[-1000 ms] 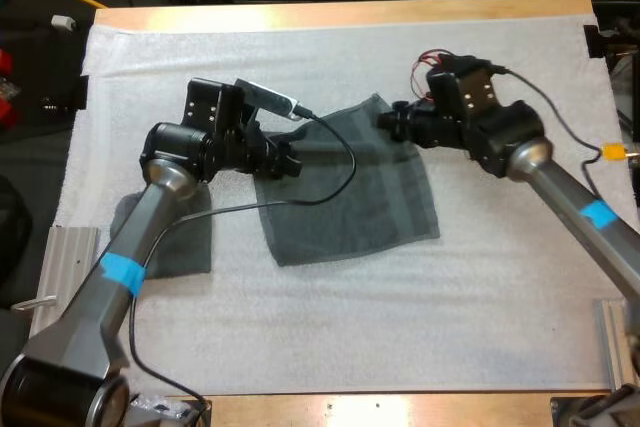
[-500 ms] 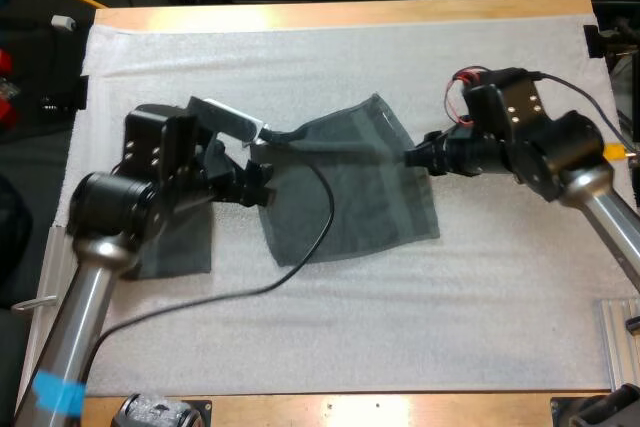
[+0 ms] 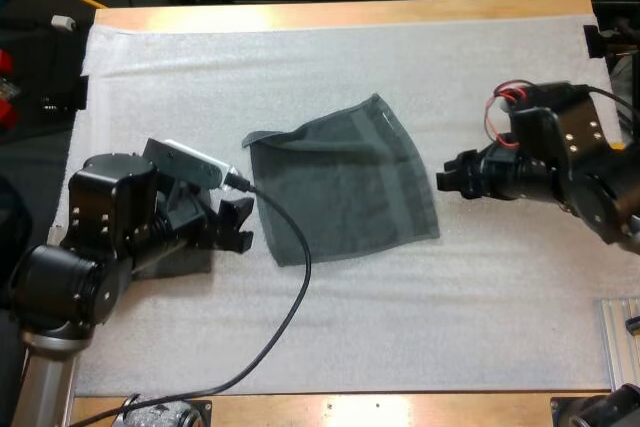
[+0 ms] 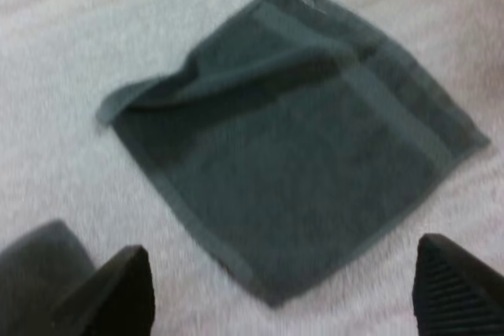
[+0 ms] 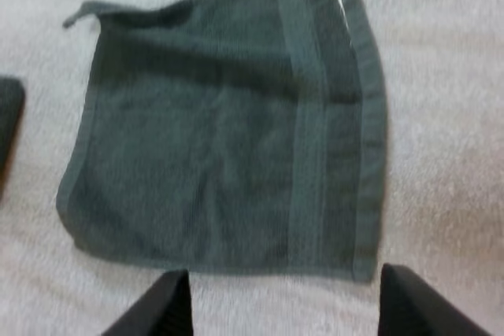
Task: Pick towel from pile, fold and stack
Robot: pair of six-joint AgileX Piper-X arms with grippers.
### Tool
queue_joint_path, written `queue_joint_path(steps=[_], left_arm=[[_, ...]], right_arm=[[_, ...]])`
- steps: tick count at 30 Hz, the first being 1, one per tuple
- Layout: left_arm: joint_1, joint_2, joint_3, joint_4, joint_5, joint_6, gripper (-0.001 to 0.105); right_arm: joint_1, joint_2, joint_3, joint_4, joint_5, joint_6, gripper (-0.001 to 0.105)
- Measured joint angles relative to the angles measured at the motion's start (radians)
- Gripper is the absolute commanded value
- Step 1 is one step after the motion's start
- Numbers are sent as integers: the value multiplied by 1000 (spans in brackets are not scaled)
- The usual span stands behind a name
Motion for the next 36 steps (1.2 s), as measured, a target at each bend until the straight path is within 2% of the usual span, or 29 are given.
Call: queue_joint_path(steps=[9,22,25,30,36], left_arm=[[0,-50,18,94,4,0,66],[0,-202,249,110,61,-44,66],[0,-202,291,110,61,-44,66],[0,-202,353,103,88,-44,66],[0,-202,369,100,112,-44,66]], right_arm=[[0,-99,31,64,0,1,51],[0,-262,305,57,0,97,51],[0,-260,375,13,0,116,51],[0,-259,514,-153,4,157,51],[0,-210,626,-314,38,249,51]])
